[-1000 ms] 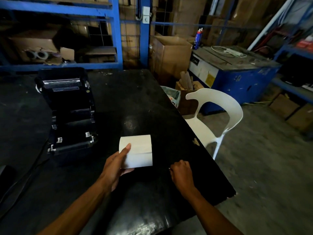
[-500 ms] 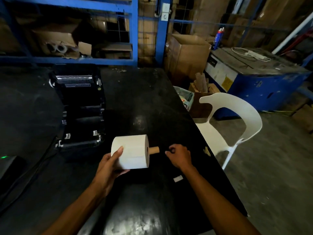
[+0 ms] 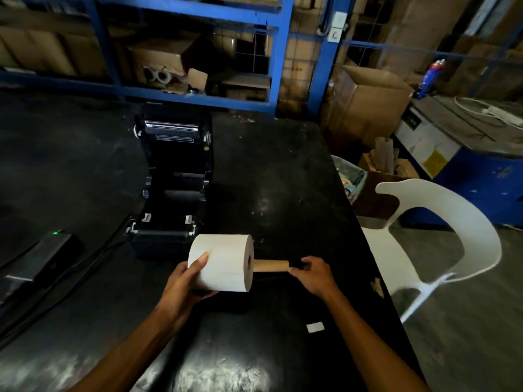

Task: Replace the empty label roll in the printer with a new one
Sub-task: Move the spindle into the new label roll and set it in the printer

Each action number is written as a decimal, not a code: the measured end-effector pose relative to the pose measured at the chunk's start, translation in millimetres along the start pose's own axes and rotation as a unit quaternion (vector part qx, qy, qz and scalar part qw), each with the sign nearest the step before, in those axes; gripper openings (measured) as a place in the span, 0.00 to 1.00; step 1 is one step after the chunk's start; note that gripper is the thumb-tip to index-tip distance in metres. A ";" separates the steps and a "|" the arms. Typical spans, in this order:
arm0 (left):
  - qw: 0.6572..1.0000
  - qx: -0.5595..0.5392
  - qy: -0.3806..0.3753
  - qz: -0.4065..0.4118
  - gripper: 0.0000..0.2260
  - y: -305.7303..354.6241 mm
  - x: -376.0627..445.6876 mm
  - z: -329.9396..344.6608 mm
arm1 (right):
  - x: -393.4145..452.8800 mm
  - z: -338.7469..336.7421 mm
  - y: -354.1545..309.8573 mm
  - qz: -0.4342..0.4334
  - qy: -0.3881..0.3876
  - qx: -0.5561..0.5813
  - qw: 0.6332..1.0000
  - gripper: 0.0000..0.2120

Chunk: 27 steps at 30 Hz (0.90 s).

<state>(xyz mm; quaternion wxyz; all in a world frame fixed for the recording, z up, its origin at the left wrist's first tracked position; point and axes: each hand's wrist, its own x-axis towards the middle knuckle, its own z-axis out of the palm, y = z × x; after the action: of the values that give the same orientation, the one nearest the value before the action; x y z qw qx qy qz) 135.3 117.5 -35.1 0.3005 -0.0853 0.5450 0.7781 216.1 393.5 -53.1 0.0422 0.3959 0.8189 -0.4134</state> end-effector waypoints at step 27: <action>0.998 -0.035 -0.033 -0.027 0.24 1.6 -12.6 -18.9 | -53.6 -33.3 14.2 0.017 0.167 0.232 0.958 0.14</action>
<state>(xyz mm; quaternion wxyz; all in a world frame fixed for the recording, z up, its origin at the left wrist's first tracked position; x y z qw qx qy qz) 140.8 95.5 -35.5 0.3363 -0.0847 0.5045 0.7907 271.0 389.1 -19.2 -0.1817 0.4721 0.6888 -0.5193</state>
